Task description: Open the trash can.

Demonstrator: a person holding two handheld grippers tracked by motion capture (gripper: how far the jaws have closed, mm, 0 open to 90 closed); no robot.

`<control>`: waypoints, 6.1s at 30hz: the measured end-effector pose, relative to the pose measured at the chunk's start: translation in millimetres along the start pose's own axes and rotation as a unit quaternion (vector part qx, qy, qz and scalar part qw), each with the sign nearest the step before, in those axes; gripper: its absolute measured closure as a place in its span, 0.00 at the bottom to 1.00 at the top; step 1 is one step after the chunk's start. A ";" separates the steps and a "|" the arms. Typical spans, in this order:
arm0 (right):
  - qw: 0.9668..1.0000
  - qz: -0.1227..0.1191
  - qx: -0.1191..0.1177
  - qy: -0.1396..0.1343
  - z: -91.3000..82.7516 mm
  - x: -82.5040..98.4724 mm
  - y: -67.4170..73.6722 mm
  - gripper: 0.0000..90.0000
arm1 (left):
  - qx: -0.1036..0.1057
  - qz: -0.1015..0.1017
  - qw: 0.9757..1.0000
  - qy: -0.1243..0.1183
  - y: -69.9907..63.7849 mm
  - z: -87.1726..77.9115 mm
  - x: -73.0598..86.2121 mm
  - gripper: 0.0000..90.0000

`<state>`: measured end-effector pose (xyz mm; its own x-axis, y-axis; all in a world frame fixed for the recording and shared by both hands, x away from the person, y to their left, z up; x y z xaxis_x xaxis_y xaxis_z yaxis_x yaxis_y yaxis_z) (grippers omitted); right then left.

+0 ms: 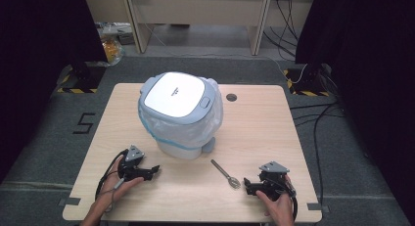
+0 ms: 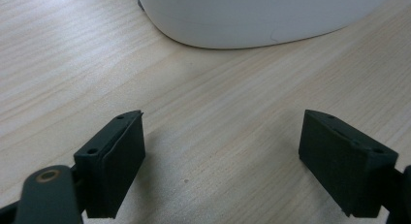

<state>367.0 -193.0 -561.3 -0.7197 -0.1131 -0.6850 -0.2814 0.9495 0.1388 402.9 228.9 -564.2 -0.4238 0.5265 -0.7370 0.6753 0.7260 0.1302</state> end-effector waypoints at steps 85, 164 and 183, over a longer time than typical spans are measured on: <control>0.986 -0.089 -0.114 -0.078 41.7 -100.9 68.8 0.64 | 0.000 -0.001 1.000 -0.001 -0.1 0.2 -0.1 0.17; 0.972 -0.119 -0.199 -0.038 100.0 -101.7 92.0 0.80 | 0.039 0.001 0.999 -0.017 -12.9 -5.5 -3.6 0.23; 0.970 -0.122 -0.208 -0.034 100.3 -102.4 90.7 0.80 | 0.150 0.065 0.984 -0.077 -104.2 24.4 -58.9 0.28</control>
<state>478.9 -65.9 -550.3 -0.5601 -0.2855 -0.7777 -0.6797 0.6951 0.2343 372.3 111.5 -550.5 -0.2408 0.5161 -0.8220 0.8750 0.4819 0.0462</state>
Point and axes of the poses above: each handheld gripper's, and its own axes: z roughly forward along the jaws, x roughly out of its underside, y roughly to its left, the point moved 6 cm from there along z, roughly forward along the jaws, and after that the axes turned 12 degrees about z, right-handed, at the moved point
